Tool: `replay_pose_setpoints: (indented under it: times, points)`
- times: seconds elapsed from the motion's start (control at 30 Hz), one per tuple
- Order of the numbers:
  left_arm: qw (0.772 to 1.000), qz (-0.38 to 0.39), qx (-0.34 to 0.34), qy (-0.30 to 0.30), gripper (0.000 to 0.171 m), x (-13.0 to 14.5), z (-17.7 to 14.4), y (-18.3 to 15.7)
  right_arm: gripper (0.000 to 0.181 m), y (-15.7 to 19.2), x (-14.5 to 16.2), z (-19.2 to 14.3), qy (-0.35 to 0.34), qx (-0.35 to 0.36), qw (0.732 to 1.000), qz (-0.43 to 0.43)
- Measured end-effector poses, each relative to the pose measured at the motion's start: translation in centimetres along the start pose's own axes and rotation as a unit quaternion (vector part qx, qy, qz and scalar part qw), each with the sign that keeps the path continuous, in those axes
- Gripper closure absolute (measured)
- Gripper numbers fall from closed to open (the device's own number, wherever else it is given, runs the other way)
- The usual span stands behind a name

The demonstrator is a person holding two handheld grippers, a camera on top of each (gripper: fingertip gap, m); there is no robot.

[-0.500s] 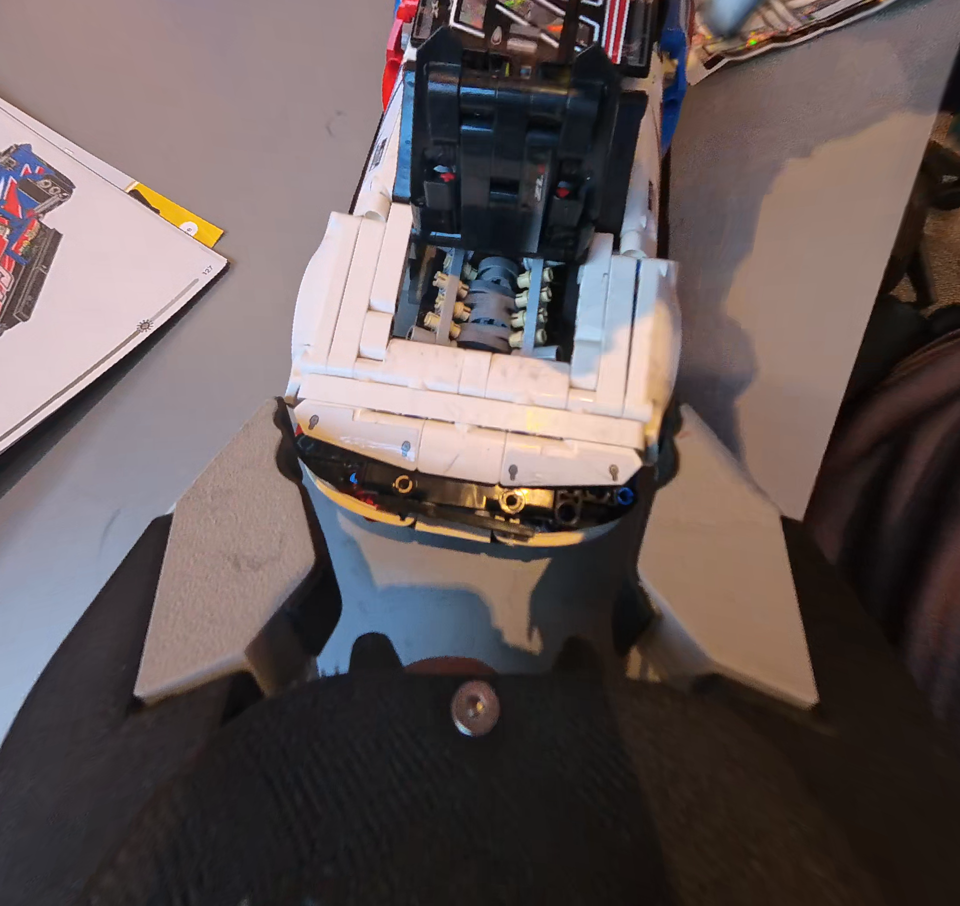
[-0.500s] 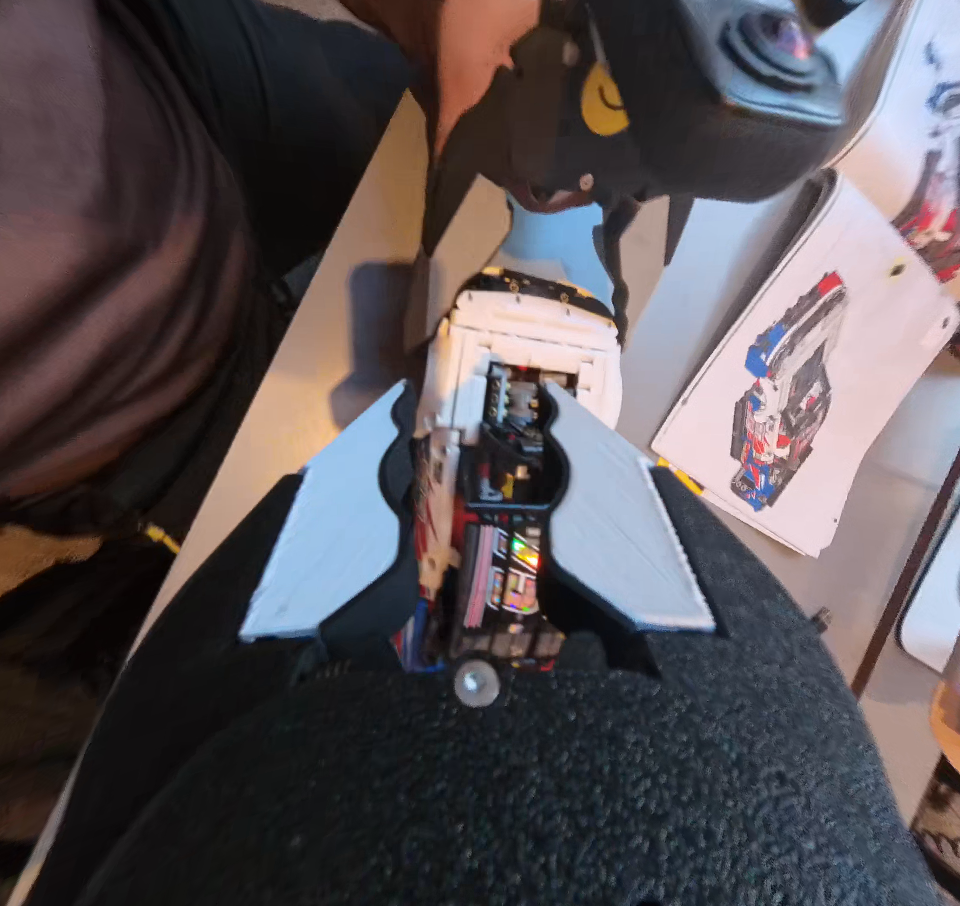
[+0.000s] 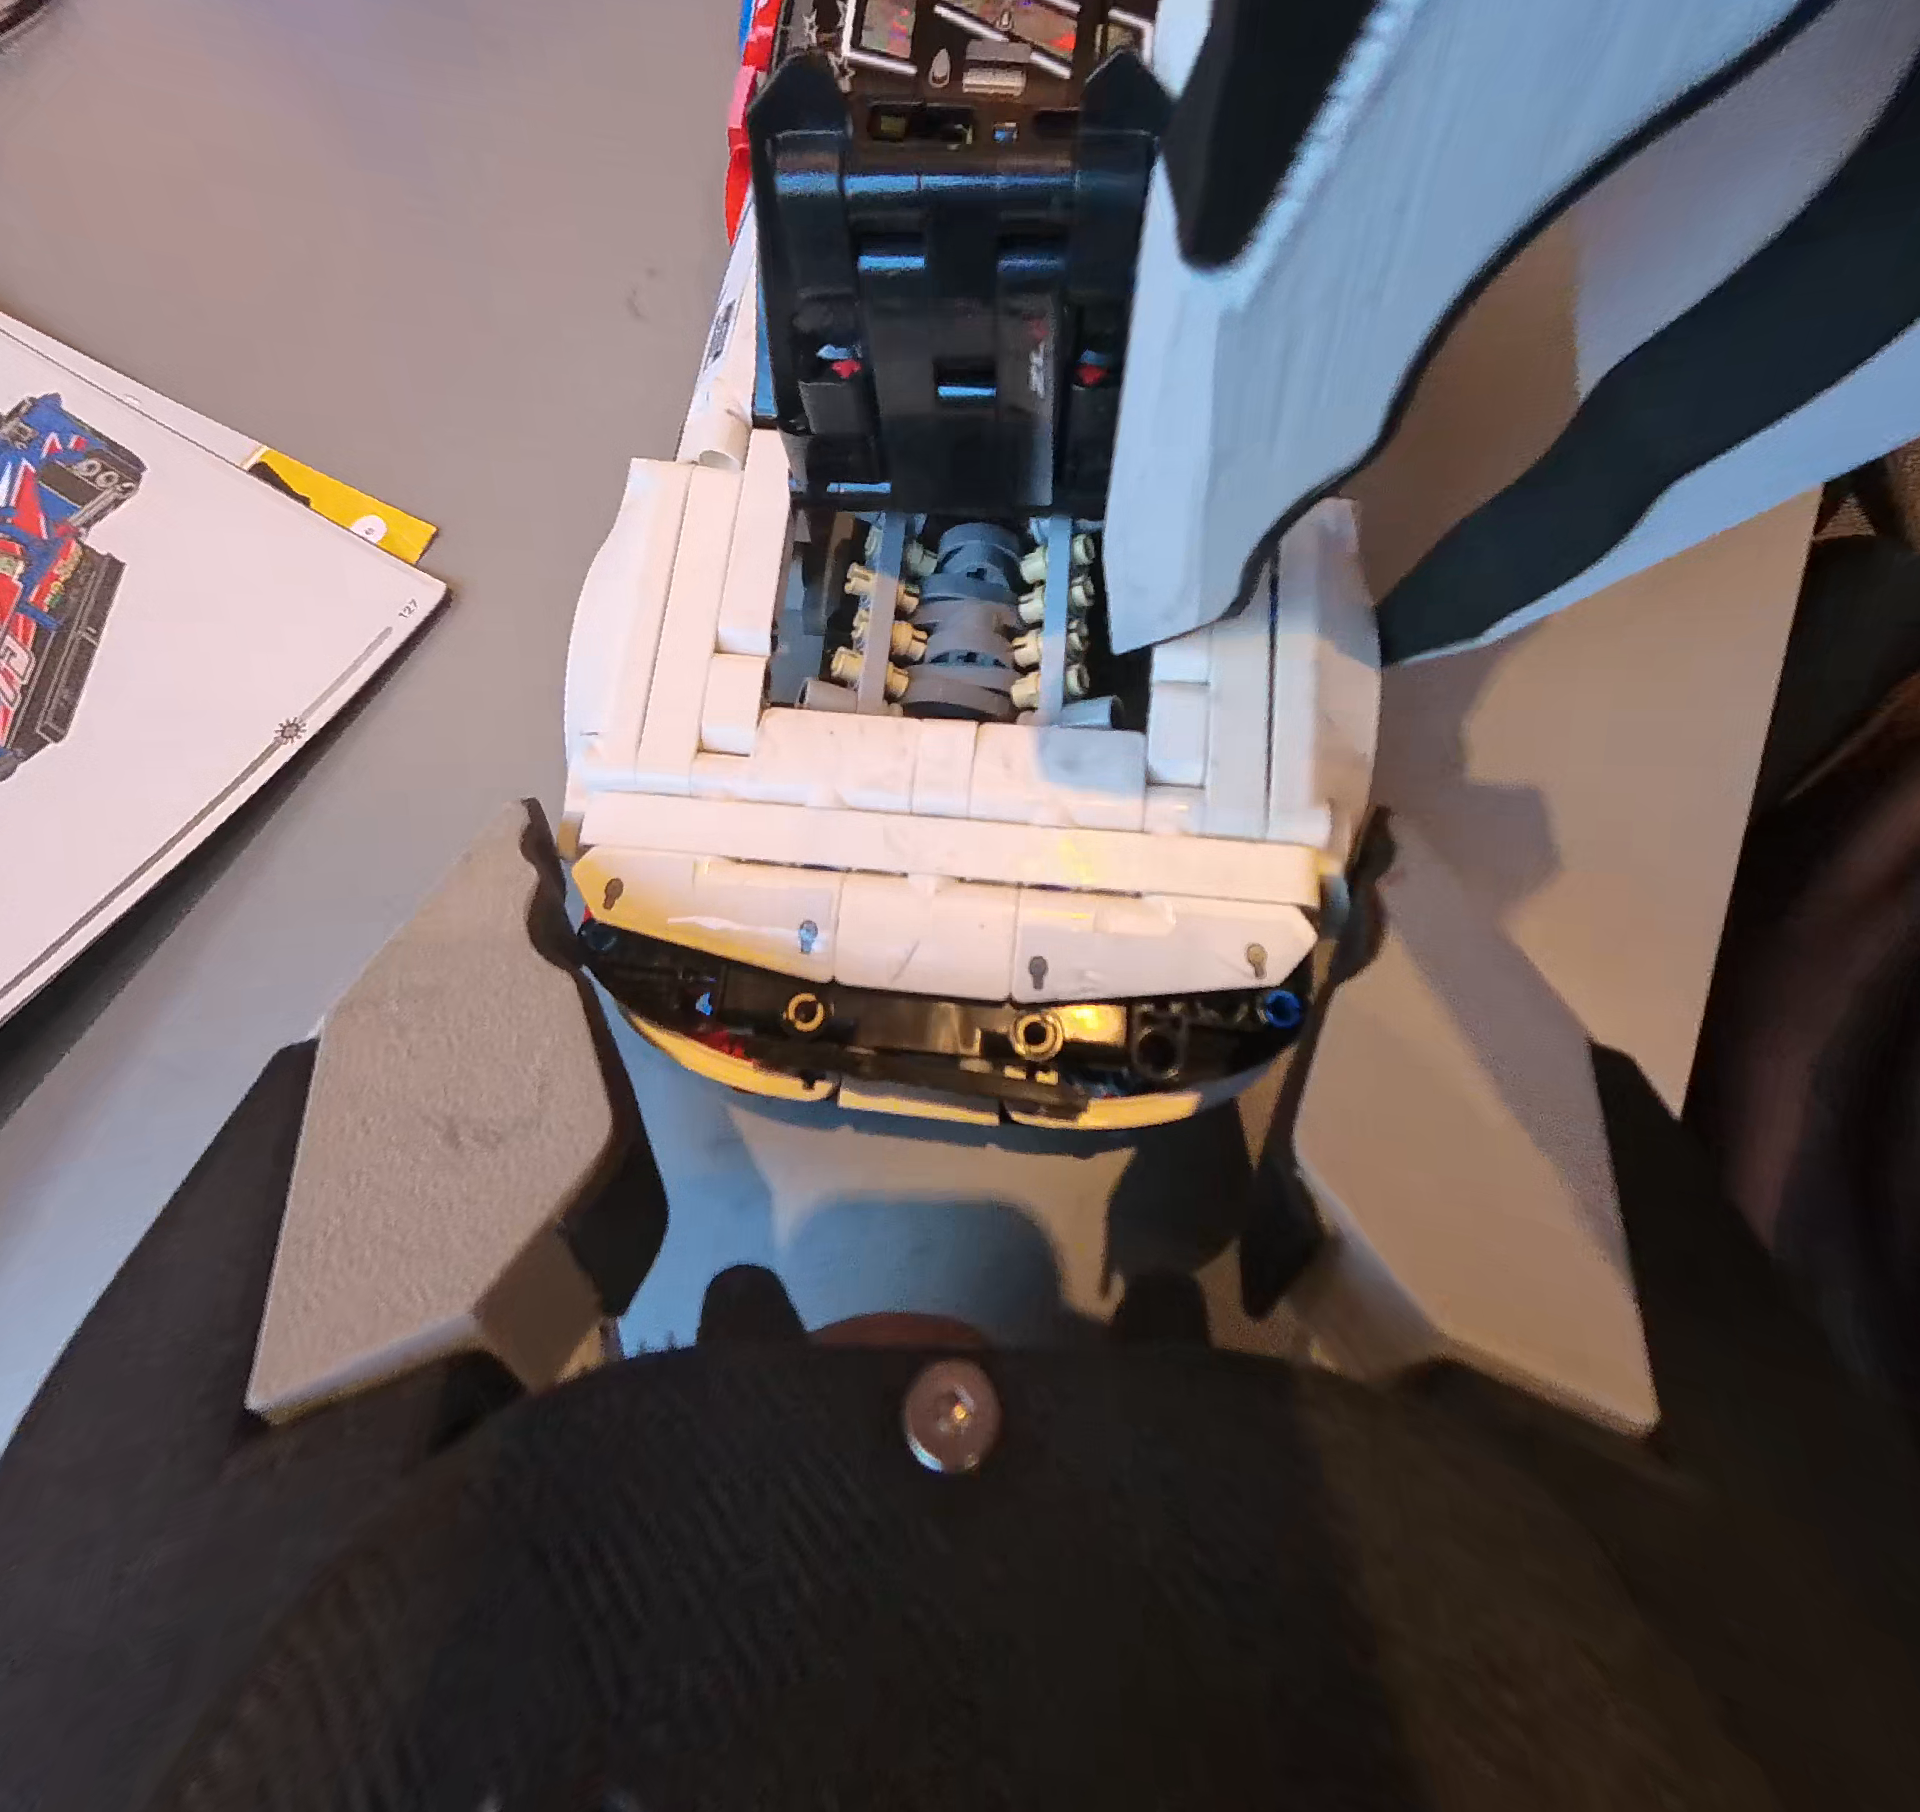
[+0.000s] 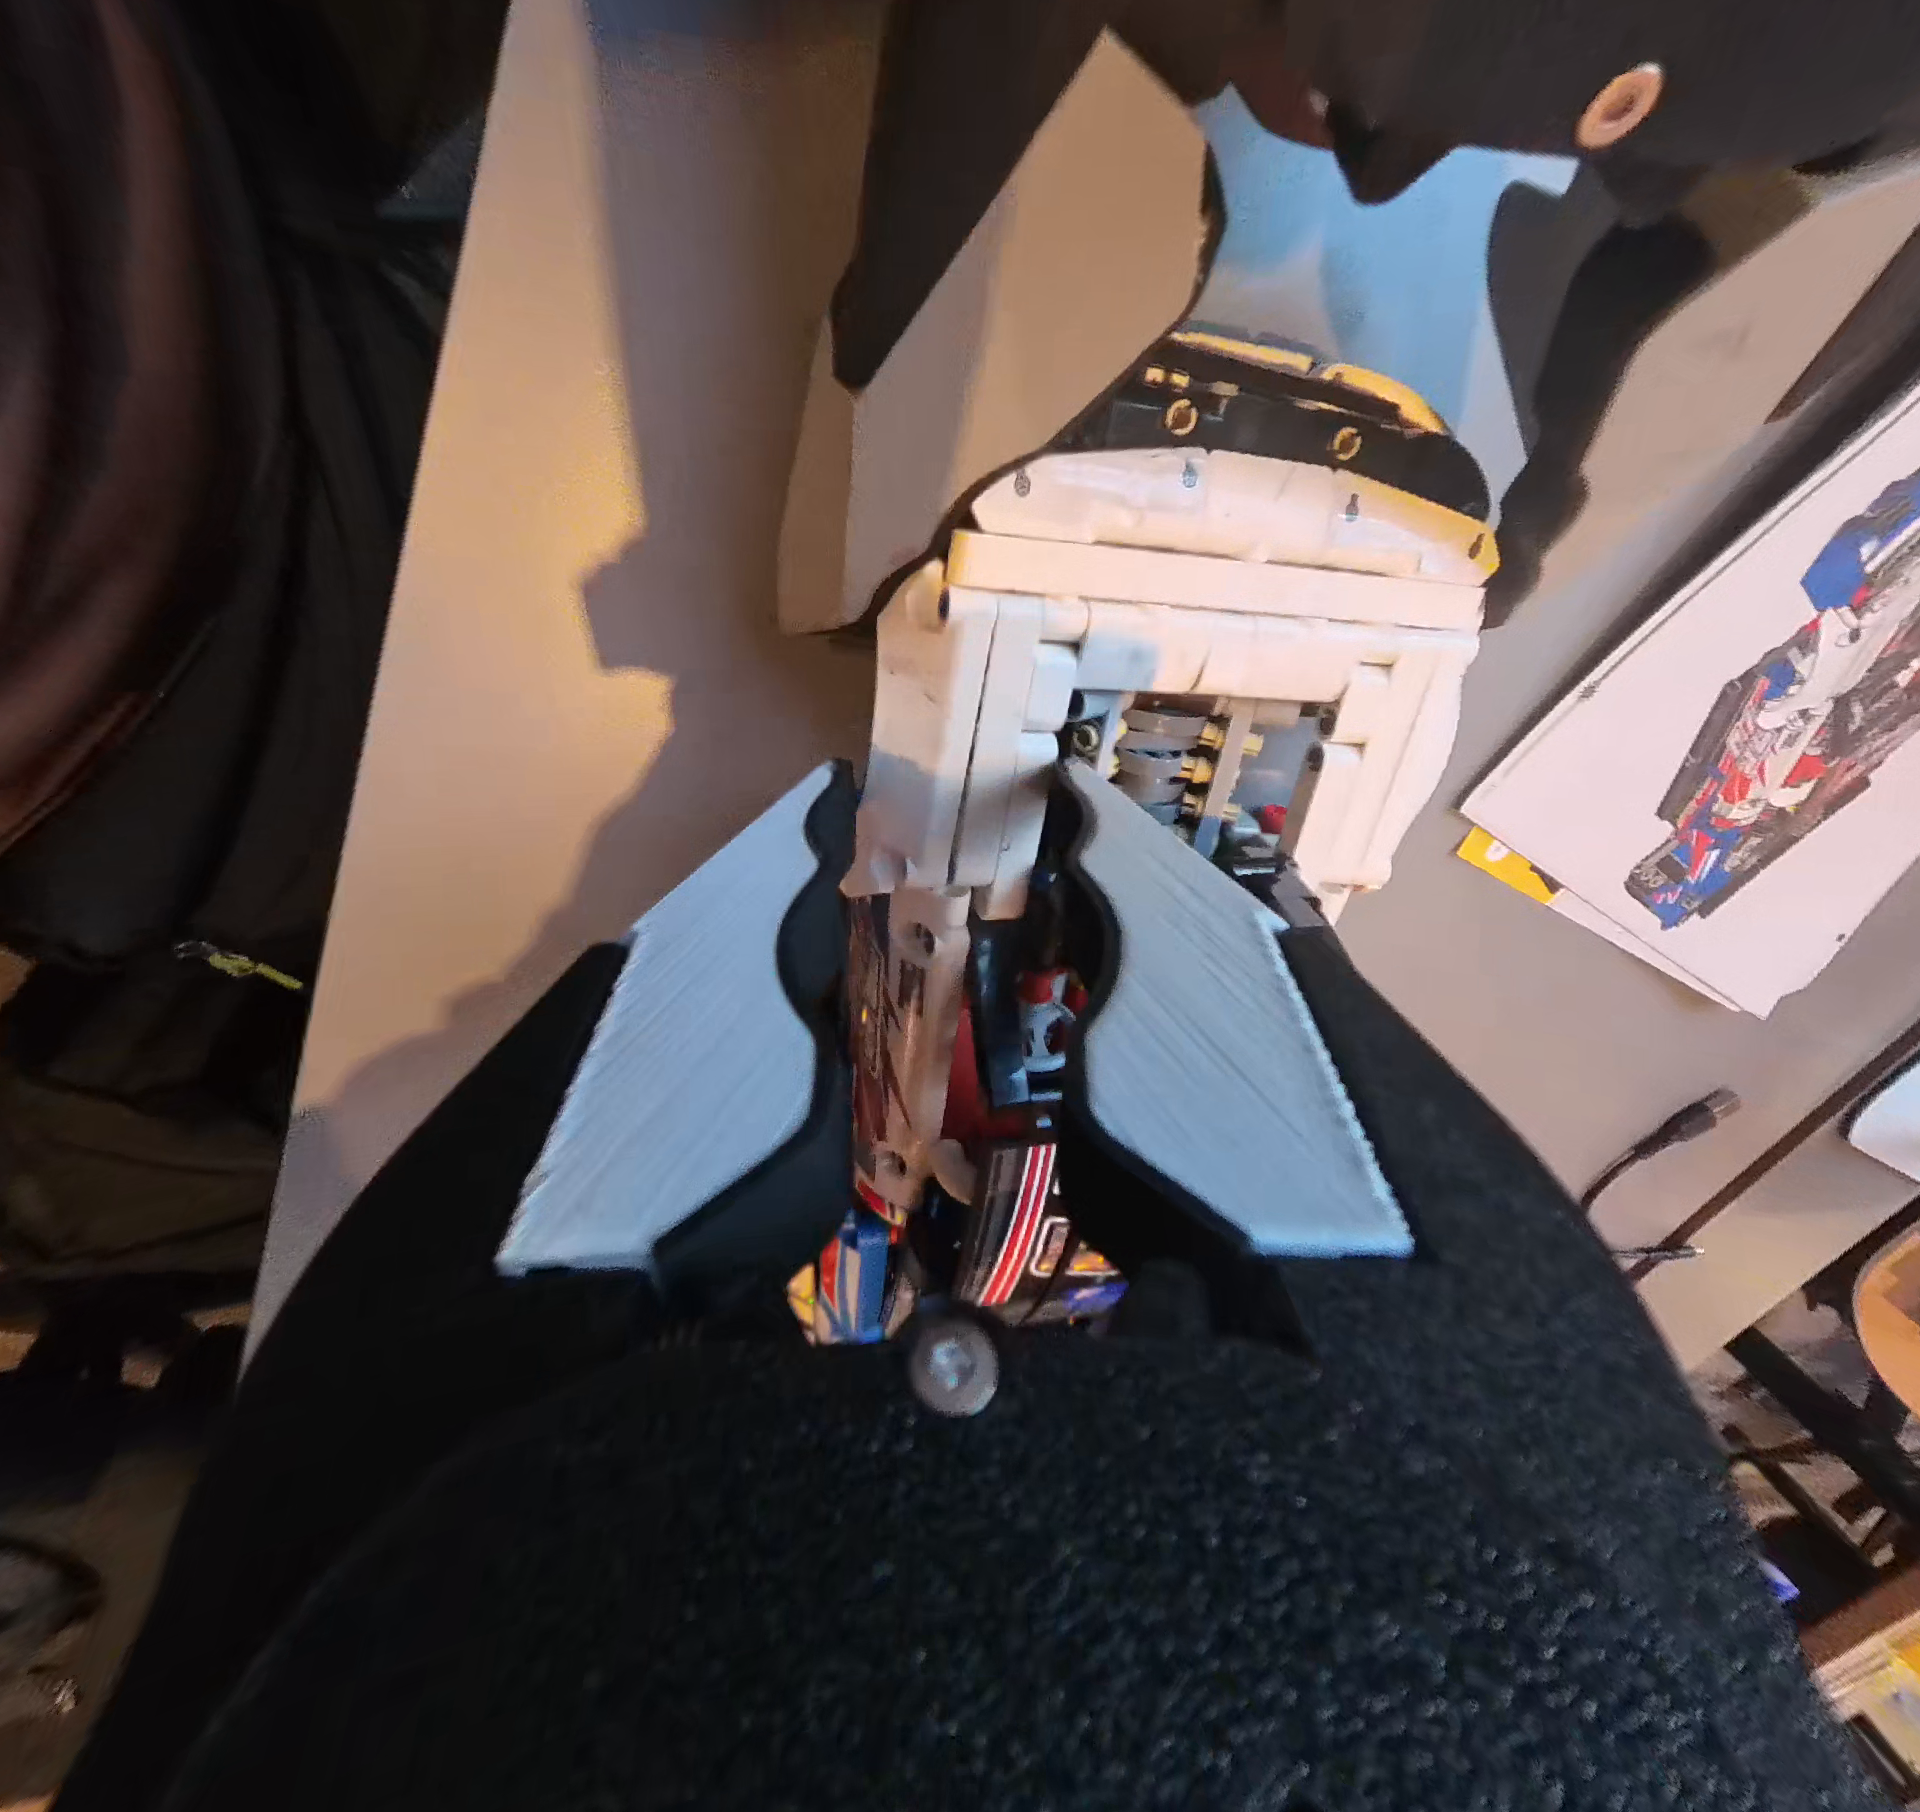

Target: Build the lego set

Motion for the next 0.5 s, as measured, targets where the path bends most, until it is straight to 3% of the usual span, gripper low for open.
replay_pose_setpoints:
  times: [0.17, 0.37, 0.5]
  points:
    - [1.0, -0.004, 0.003, -0.001, 0.028, 0.0, 0.0, 0.1, 0.138, 0.0, -0.8, -0.2, 0.044, -0.003, 0.998, -0.038]
    - [1.0, -0.004, 0.005, 0.0, 0.028, 0.0, 0.0, 0.1, 0.133, 0.0, -0.5, 0.2, 0.067, -0.029, 0.997, 0.013]
    - [1.0, -0.002, -0.001, -0.001, 0.028, 0.0, 0.0, 0.0, 0.142, -0.1, -0.7, 0.8, 0.104, -0.02, 0.994, 0.012]
Point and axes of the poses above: each gripper's, where its closed fingertips meet, z out along the fingers, x out of its underside, y = z × x across the jaws, the point moved 8 cm from there along -z, back along the fingers, and after that the axes turned 14 degrees about -z, right-handed, at the moved point
